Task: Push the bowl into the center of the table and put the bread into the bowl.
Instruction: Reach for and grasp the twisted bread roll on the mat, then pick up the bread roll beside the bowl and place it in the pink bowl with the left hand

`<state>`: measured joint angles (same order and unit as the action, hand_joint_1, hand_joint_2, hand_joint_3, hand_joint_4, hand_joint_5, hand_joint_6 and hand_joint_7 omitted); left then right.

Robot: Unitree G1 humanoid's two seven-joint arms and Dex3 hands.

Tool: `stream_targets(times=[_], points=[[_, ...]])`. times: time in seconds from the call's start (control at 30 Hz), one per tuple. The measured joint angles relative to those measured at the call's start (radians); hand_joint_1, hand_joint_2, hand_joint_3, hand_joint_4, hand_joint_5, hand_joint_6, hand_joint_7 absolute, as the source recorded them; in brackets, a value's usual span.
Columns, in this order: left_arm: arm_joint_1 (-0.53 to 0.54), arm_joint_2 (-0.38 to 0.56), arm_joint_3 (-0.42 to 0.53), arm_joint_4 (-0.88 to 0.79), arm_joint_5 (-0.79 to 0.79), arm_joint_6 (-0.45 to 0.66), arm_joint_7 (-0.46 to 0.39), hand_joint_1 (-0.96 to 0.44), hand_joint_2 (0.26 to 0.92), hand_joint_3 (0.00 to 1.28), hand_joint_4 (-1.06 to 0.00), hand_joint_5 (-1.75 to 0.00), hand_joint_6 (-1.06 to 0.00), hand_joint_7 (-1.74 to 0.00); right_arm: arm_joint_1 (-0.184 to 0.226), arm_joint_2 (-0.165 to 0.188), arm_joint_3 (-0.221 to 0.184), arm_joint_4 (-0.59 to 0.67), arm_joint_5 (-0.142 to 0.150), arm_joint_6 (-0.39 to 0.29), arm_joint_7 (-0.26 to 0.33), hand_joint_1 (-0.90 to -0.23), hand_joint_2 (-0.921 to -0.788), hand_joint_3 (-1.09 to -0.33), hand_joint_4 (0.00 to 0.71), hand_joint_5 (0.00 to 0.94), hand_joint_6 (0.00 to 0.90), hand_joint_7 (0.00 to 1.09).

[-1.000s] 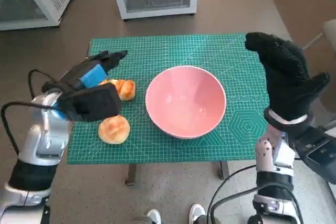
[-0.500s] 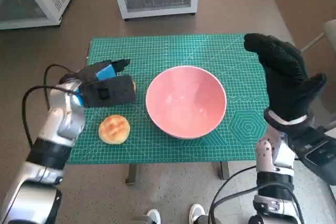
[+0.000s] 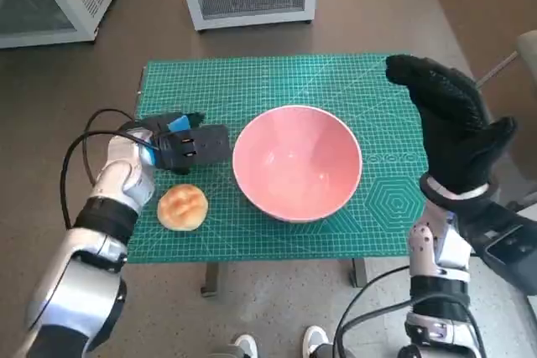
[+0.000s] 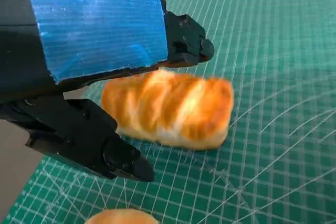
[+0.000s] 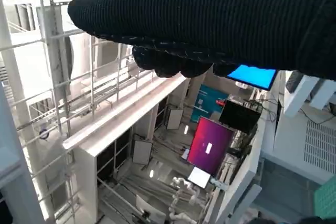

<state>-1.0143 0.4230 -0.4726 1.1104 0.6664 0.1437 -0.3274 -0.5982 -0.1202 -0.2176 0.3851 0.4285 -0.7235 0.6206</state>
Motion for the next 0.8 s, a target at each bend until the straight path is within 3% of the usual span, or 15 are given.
stream_targets(times=[0.1, 0.13, 0.17, 0.27, 0.37, 0.4, 0.43, 0.47, 0.63, 0.8], points=[[-0.016, -0.009, -0.011, 0.051, 0.001, -0.013, 0.024, -0.08, 0.766, 0.02, -0.36, -0.07, -0.39, -0.06, 0.003, -0.001, 0.000, -0.004, 0.000, 0.000, -0.003, -0.389, -0.921, -0.486, 0.423, 0.000, 0.137, 0.59], [-0.021, -0.011, -0.014, 0.064, 0.001, -0.018, 0.035, -0.07, 0.782, 0.02, -0.46, -0.24, -0.44, -0.06, 0.004, -0.002, 0.000, -0.005, 0.000, 0.000, -0.004, -0.388, -0.921, -0.486, 0.423, 0.000, 0.136, 0.59], [-0.025, -0.013, -0.017, 0.075, 0.001, -0.024, 0.048, -0.07, 0.793, 0.02, -0.49, -0.41, -0.47, -0.05, 0.005, -0.002, 0.000, -0.006, 0.000, 0.000, -0.006, -0.388, -0.921, -0.486, 0.423, 0.000, 0.136, 0.59], [-0.029, -0.015, -0.026, 0.101, 0.004, -0.046, 0.094, 0.22, 0.879, 0.08, -0.59, -1.00, -0.59, -0.08, 0.006, -0.002, 0.001, -0.010, -0.001, 0.000, -0.010, -0.383, -0.921, -0.487, 0.423, 0.000, 0.134, 0.59], [-0.028, -0.015, -0.043, 0.126, 0.018, -0.079, 0.150, 0.31, 0.907, 0.12, -0.59, -1.22, -0.70, -0.13, 0.008, -0.002, 0.002, -0.015, -0.003, 0.000, -0.015, -0.380, -0.921, -0.488, 0.423, 0.000, 0.133, 0.59], [-0.027, -0.014, -0.051, 0.133, 0.027, -0.091, 0.168, 0.25, 0.910, 0.13, -0.58, -1.24, -0.67, -0.36, 0.009, -0.002, 0.003, -0.017, -0.004, 0.000, -0.017, -0.379, -0.921, -0.489, 0.423, 0.000, 0.133, 0.59], [-0.027, -0.014, -0.059, 0.139, 0.033, -0.102, 0.183, 0.16, 0.914, 0.16, -0.55, -1.28, -0.60, -0.71, 0.010, -0.002, 0.003, -0.017, -0.004, 0.000, -0.018, -0.379, -0.921, -0.489, 0.424, 0.000, 0.133, 0.59], [-0.026, -0.014, -0.066, 0.145, 0.040, -0.113, 0.200, 0.10, 0.916, 0.18, -0.53, -1.36, -0.57, -0.86, 0.012, -0.002, 0.004, -0.018, -0.005, 0.000, -0.020, -0.378, -0.921, -0.489, 0.424, 0.000, 0.133, 0.59], [-0.018, -0.003, -0.076, 0.161, 0.044, -0.179, 0.272, 0.02, 0.917, 0.19, -0.49, -1.45, -0.58, -1.09, 0.017, -0.002, 0.006, -0.018, -0.005, 0.000, -0.024, -0.376, -0.921, -0.489, 0.424, 0.000, 0.132, 0.59], [-0.013, 0.014, -0.075, 0.162, 0.040, -0.223, 0.301, 0.00, 0.918, 0.16, -0.52, -1.32, -0.61, -1.21, 0.022, -0.002, 0.006, -0.019, -0.005, 0.000, -0.025, -0.376, -0.921, -0.489, 0.424, 0.000, 0.131, 0.60]])
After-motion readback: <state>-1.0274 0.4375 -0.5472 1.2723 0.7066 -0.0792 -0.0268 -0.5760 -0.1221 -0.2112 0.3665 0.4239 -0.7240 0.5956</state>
